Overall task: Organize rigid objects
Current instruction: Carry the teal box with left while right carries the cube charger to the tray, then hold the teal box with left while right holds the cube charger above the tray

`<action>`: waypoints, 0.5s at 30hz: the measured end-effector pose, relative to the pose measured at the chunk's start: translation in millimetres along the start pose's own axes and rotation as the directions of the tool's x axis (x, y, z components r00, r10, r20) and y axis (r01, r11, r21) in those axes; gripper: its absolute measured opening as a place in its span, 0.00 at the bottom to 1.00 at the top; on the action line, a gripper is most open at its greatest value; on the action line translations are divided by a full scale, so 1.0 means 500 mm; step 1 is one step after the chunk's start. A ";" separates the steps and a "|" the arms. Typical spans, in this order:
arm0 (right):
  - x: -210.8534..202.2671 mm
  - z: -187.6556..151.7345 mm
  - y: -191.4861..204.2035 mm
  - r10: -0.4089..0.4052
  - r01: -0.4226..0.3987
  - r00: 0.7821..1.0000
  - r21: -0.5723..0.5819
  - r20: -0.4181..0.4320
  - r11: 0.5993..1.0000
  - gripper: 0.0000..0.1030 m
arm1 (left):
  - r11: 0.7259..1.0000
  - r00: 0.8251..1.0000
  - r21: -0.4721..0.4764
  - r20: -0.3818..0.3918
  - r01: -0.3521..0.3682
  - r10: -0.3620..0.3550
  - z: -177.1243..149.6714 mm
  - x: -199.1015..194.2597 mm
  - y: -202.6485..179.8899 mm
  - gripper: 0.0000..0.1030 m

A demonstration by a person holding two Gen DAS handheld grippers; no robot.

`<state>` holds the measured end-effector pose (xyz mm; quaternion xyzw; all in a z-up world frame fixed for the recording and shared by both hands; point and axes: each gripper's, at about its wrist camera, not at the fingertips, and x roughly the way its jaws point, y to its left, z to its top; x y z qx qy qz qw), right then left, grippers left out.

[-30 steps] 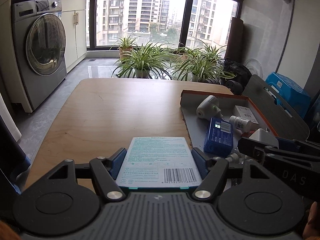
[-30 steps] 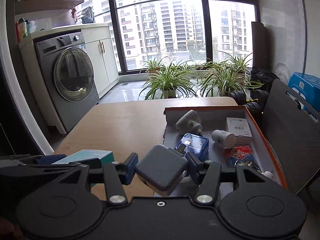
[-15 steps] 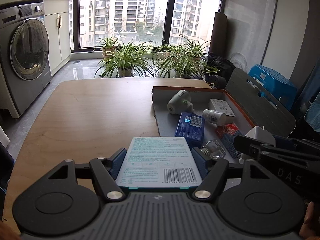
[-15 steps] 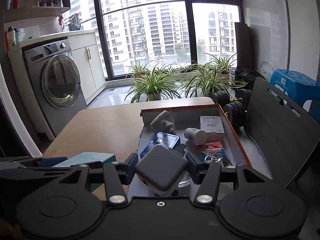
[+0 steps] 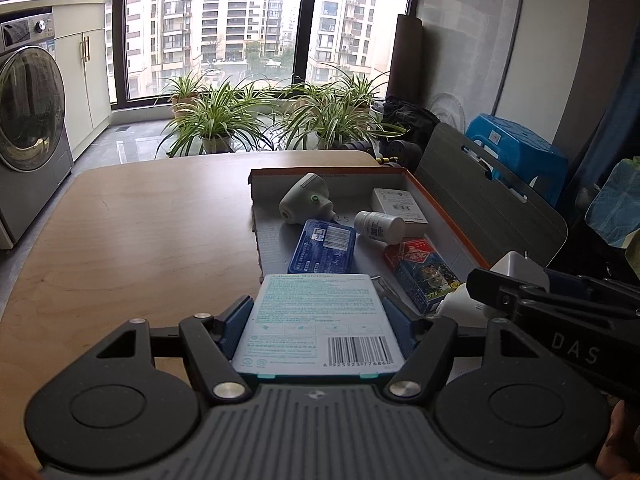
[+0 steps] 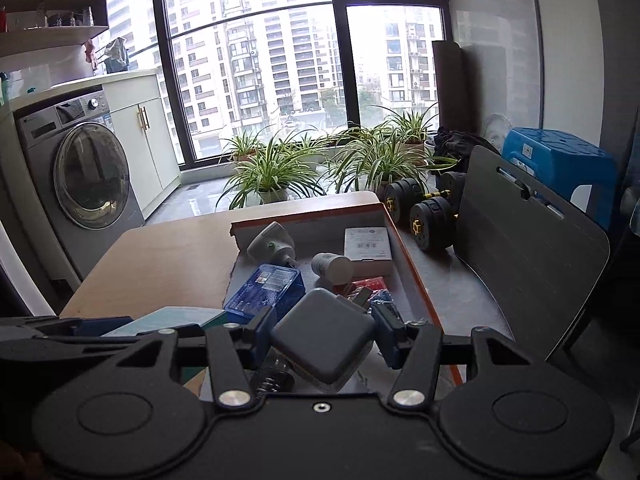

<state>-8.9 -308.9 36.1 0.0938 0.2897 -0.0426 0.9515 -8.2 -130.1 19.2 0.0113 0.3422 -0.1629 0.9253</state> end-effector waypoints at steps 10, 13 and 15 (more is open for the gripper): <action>0.004 -0.002 -0.023 -0.014 0.014 1.000 0.013 -0.002 1.000 0.62 | 1.000 1.000 -0.003 0.002 0.006 -0.006 0.007 0.006 -0.017 0.70; 0.008 -0.003 -0.024 -0.010 0.011 1.000 0.010 -0.004 1.000 0.62 | 1.000 1.000 -0.006 0.001 0.005 -0.005 0.010 0.010 -0.017 0.70; 0.009 -0.003 -0.024 -0.012 0.012 1.000 0.009 -0.004 1.000 0.62 | 1.000 1.000 -0.009 0.001 0.003 -0.003 0.014 0.012 -0.016 0.70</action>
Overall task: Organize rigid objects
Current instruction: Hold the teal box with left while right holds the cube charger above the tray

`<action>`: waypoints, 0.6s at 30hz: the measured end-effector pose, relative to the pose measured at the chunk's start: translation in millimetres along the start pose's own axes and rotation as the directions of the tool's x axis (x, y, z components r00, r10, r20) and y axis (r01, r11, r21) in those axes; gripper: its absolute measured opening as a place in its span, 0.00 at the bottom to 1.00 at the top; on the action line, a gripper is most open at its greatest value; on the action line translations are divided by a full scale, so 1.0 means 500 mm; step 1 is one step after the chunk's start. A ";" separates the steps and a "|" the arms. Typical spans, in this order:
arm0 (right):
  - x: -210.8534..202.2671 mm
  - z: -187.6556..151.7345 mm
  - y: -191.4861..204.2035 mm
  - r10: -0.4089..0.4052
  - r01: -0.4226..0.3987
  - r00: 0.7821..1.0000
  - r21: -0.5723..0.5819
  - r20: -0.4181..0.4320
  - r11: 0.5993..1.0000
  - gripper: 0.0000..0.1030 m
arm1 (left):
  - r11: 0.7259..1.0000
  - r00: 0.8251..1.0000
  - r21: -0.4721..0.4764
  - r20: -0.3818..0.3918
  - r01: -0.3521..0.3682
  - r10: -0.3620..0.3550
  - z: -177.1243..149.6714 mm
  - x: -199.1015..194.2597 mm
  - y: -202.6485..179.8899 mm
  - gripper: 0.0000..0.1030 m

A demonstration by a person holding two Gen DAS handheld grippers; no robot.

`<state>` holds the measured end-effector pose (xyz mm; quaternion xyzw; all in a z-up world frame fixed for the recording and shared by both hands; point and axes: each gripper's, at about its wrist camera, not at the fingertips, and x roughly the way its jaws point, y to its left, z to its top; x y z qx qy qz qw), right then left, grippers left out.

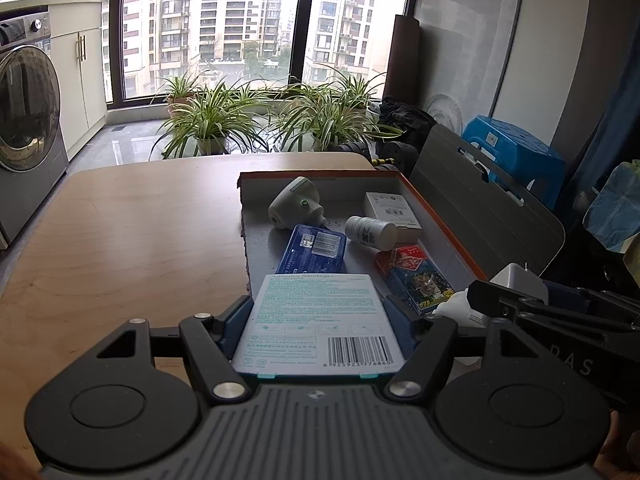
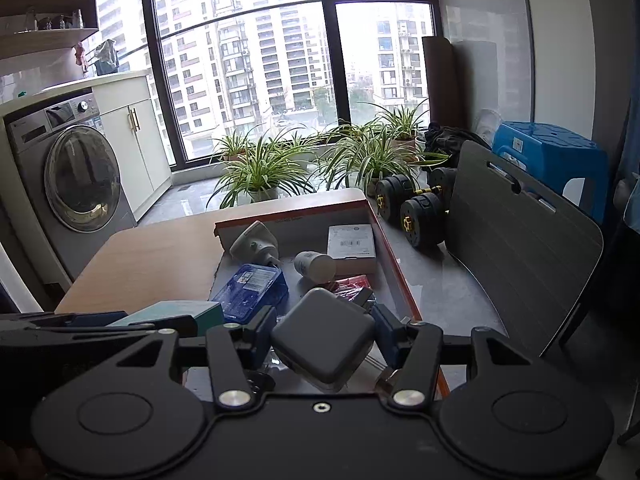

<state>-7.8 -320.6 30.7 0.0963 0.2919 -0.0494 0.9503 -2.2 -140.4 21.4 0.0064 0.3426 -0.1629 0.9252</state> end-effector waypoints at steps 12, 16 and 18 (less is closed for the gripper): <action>0.003 0.000 0.002 0.001 -0.001 1.000 -0.001 0.000 1.000 0.62 | 1.000 1.000 -0.014 0.001 -0.002 0.002 0.016 0.012 0.005 0.70; 0.005 0.000 0.003 0.001 -0.001 1.000 -0.004 0.000 1.000 0.62 | 1.000 1.000 -0.019 0.002 -0.008 0.008 0.019 0.015 0.006 0.70; 0.006 0.000 0.003 0.002 -0.002 1.000 -0.004 0.000 1.000 0.62 | 1.000 1.000 -0.022 0.003 -0.010 0.010 0.021 0.016 0.007 0.70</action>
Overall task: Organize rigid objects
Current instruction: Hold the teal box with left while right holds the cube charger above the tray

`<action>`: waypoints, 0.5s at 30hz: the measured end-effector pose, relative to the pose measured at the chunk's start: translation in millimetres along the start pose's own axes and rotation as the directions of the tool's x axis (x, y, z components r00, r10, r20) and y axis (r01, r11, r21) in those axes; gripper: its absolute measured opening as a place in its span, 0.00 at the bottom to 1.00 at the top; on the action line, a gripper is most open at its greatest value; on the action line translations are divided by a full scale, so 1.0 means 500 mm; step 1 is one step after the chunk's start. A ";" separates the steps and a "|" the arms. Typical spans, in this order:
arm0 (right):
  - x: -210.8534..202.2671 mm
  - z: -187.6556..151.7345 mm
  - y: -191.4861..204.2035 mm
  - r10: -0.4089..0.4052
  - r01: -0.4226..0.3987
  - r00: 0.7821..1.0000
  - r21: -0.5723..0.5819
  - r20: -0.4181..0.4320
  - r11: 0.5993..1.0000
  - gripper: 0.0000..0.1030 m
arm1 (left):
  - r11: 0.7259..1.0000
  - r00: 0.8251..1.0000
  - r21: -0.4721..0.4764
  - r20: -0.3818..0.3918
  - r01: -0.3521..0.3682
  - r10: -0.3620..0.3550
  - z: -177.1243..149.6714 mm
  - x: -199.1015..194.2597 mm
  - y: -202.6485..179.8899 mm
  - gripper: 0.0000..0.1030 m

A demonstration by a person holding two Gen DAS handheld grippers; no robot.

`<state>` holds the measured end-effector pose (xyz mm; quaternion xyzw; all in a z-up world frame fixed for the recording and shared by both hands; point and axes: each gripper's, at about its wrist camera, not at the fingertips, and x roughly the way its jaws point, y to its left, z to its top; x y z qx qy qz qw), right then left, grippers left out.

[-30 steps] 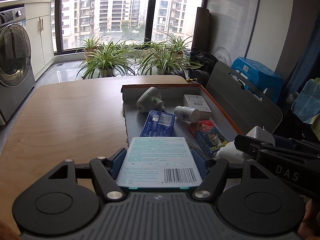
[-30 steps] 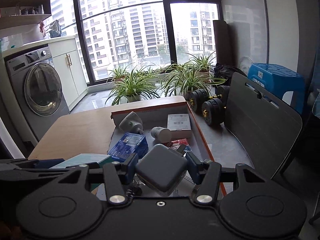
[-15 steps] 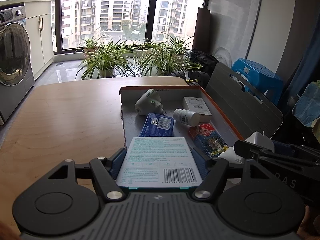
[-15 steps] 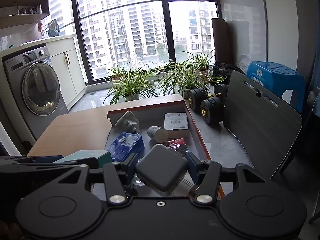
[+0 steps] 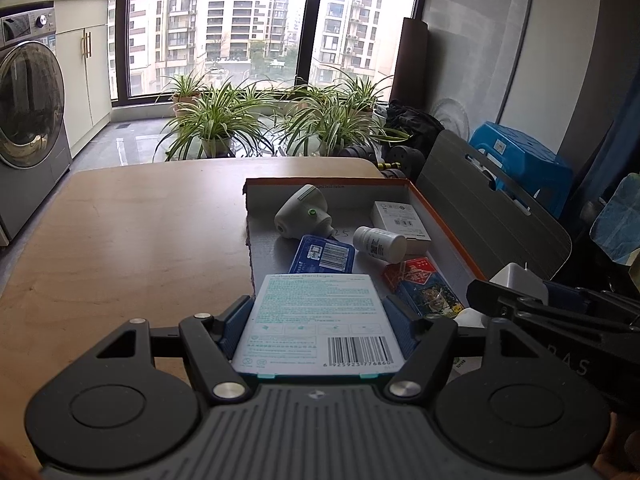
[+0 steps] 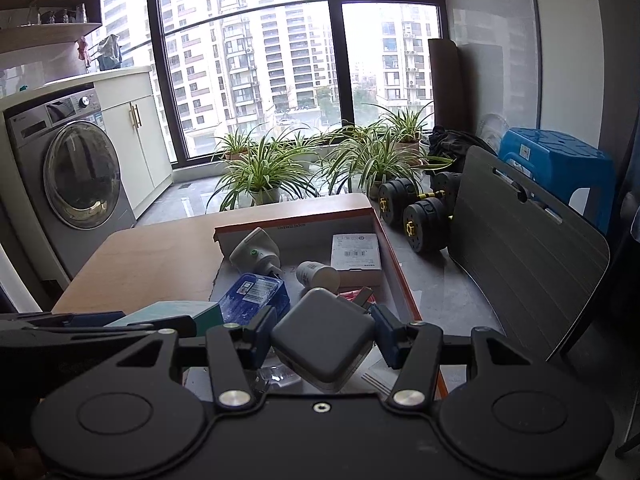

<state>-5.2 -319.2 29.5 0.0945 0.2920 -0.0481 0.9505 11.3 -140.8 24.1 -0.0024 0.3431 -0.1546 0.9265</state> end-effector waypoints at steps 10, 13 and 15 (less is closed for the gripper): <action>-0.001 0.000 0.003 -0.001 0.001 1.000 -0.001 -0.001 1.000 0.62 | 1.000 1.000 -0.011 0.000 -0.001 0.001 0.006 0.005 0.005 0.70; 0.001 0.001 0.003 -0.003 0.003 1.000 -0.002 -0.002 1.000 0.62 | 1.000 1.000 -0.011 -0.003 -0.002 0.002 0.006 0.008 0.006 0.70; 0.001 0.001 0.003 -0.003 0.003 1.000 -0.001 -0.002 1.000 0.62 | 1.000 1.000 -0.013 -0.004 -0.002 0.002 0.006 0.010 0.007 0.70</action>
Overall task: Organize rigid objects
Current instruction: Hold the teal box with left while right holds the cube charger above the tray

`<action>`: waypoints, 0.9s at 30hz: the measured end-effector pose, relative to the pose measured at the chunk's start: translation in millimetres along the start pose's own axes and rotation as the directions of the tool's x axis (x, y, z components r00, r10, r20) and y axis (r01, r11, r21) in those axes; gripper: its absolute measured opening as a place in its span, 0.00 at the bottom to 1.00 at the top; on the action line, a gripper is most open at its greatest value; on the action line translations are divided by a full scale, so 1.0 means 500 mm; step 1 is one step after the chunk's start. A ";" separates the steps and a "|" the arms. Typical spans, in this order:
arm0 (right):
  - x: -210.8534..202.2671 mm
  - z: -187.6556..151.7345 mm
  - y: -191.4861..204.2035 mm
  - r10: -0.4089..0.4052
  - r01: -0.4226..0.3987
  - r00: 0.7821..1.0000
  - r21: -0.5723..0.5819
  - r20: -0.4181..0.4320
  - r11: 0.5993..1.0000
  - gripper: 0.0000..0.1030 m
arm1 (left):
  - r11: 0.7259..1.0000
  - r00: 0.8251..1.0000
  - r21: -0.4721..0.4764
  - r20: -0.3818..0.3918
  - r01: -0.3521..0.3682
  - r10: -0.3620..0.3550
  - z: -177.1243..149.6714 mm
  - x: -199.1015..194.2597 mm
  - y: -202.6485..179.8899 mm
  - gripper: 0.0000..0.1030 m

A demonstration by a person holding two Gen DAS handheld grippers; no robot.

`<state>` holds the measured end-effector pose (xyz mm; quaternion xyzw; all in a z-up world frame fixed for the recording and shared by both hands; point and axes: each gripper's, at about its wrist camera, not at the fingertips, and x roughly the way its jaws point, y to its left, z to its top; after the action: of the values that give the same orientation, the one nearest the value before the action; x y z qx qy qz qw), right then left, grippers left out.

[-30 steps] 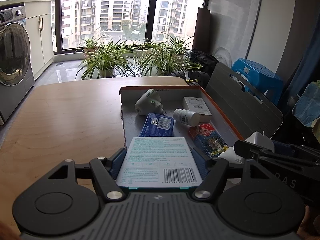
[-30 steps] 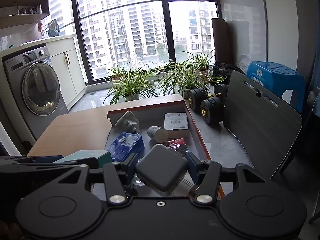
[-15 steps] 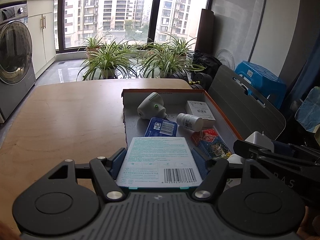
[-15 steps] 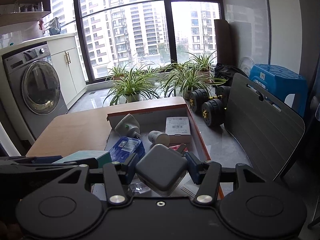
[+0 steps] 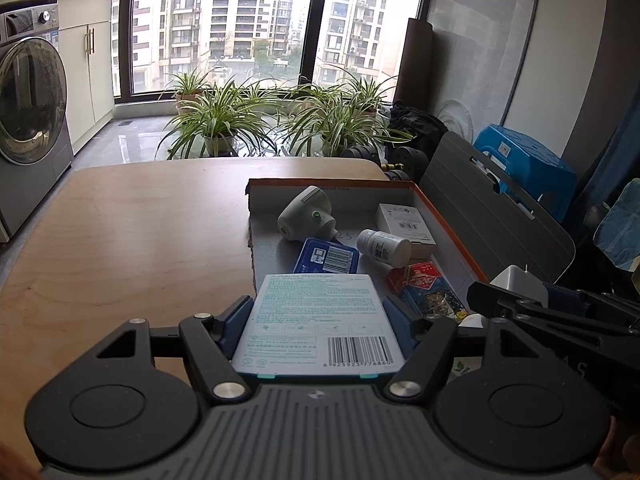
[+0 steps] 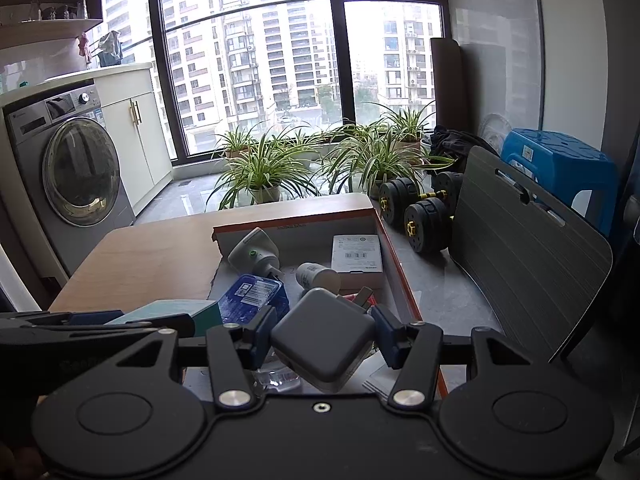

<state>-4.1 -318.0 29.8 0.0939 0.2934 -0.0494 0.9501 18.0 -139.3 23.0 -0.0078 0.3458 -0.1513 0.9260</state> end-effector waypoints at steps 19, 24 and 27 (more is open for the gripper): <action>0.004 0.002 0.002 -0.001 0.001 1.000 -0.001 -0.002 1.000 0.62 | 1.000 1.000 -0.009 -0.004 -0.010 0.010 0.007 0.015 0.007 0.70; 0.004 0.002 0.003 -0.002 0.002 1.000 -0.001 -0.003 1.000 0.62 | 1.000 1.000 -0.014 -0.007 -0.013 0.013 0.010 0.020 0.010 0.70; 0.005 0.003 0.003 -0.003 0.003 1.000 -0.002 -0.004 1.000 0.62 | 1.000 1.000 -0.015 -0.006 -0.013 0.013 0.010 0.020 0.010 0.70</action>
<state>-1.2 -317.1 29.8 0.0927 0.2953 -0.0504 0.9496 29.8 -137.7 19.9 -0.0120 0.3497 -0.1427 0.9258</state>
